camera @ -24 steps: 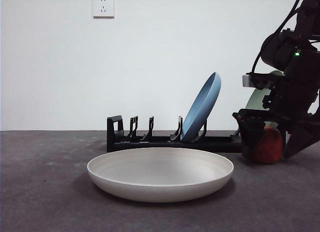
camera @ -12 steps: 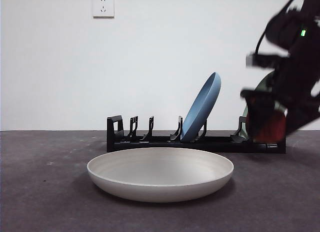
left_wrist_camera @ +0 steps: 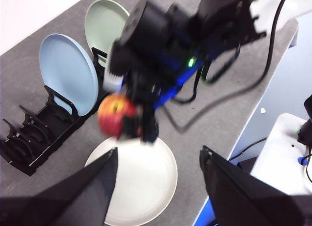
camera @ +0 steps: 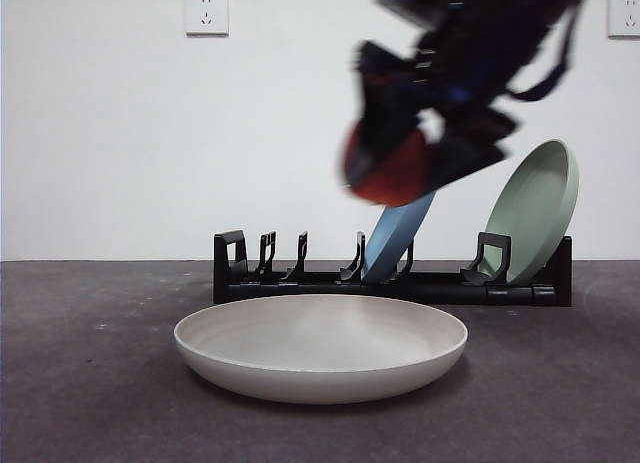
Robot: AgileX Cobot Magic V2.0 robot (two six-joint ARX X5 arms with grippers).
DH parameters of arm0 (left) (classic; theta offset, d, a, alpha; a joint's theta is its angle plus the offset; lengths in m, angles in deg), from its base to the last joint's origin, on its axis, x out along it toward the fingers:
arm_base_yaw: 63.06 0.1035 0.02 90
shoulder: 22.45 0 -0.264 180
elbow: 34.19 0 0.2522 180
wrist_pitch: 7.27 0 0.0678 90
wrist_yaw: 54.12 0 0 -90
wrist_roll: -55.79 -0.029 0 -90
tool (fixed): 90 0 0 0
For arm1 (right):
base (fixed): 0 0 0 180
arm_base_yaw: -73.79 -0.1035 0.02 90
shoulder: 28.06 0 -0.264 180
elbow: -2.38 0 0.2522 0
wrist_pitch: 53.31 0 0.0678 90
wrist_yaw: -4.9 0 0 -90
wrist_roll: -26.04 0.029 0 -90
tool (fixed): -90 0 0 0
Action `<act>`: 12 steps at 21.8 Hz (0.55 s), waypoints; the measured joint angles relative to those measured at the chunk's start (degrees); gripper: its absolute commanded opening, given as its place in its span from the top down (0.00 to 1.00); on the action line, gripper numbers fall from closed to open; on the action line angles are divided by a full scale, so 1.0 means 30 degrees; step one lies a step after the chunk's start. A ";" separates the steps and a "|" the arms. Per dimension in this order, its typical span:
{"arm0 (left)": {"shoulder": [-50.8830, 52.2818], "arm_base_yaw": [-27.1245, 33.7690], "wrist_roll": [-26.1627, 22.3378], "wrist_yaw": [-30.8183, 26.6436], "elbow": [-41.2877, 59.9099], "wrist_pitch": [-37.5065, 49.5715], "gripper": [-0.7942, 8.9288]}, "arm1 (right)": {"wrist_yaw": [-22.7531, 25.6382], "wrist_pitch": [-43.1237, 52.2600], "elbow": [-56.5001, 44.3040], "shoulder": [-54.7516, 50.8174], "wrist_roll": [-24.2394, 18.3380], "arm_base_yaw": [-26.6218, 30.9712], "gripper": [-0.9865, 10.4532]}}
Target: Take the yellow plate from the plate rack,put the plate on the table,take the apple from the table,put the apple in the plate
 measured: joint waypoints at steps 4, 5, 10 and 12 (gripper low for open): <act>0.0007 0.0000 0.0007 0.0073 0.0000 -0.0044 0.63 | 0.0758 0.0379 0.0000 0.1778 0.0044 -0.2178 0.93; 0.0007 0.0000 0.0007 0.0080 0.0000 -0.0044 0.63 | 0.0816 0.0386 0.0000 0.2346 0.0066 -0.2259 0.93; 0.0000 0.0000 0.0007 0.0095 0.0000 -0.0044 0.63 | 0.0889 0.0364 0.0000 0.4881 0.0080 -0.2273 0.93; 0.0007 0.0000 0.0007 0.0087 0.0000 -0.0044 0.63 | 0.0882 0.0430 0.0000 0.5377 0.0073 -0.2295 0.93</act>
